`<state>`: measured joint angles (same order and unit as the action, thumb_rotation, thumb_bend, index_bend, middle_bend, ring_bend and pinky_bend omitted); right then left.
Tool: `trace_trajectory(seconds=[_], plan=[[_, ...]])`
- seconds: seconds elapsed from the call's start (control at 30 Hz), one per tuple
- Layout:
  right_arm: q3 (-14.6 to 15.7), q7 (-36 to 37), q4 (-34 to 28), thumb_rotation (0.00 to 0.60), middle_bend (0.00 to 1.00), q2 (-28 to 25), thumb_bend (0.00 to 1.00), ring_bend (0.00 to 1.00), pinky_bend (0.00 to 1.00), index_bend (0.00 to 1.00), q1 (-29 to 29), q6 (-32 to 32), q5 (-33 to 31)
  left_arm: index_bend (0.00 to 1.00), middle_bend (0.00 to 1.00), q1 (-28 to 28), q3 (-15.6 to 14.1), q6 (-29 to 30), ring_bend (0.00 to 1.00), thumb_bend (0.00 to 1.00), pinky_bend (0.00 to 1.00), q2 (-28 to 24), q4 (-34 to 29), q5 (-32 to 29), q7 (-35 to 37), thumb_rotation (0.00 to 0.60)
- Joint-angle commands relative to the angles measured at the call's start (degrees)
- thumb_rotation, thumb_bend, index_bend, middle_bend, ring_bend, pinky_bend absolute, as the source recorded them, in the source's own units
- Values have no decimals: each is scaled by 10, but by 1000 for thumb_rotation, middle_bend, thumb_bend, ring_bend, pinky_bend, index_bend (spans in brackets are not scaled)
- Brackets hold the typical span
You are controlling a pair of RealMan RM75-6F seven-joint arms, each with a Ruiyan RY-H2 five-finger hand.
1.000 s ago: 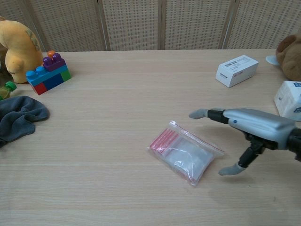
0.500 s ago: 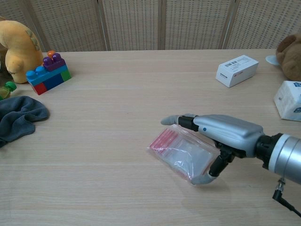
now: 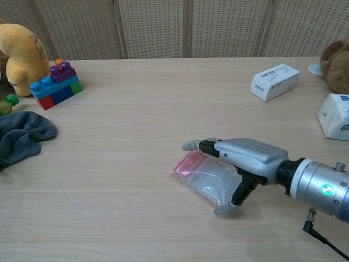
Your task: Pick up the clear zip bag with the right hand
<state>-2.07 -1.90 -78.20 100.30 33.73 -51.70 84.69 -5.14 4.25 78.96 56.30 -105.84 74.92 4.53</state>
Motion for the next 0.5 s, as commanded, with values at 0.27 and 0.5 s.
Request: trace_trajectory(seconds=[0.27, 0.5], plan=[[2, 13, 29, 600, 0, 17, 0, 0, 21, 0, -1, -12, -5, 35, 0, -1, 0, -2, 0, 0, 0, 1, 1, -2, -2, 600], [5, 38, 55, 600, 49, 35, 0, 66, 261, 8, -3, -30, 8, 35, 0, -1, 1, -2, 0, 0, 0, 1, 1, -2, -2, 600]])
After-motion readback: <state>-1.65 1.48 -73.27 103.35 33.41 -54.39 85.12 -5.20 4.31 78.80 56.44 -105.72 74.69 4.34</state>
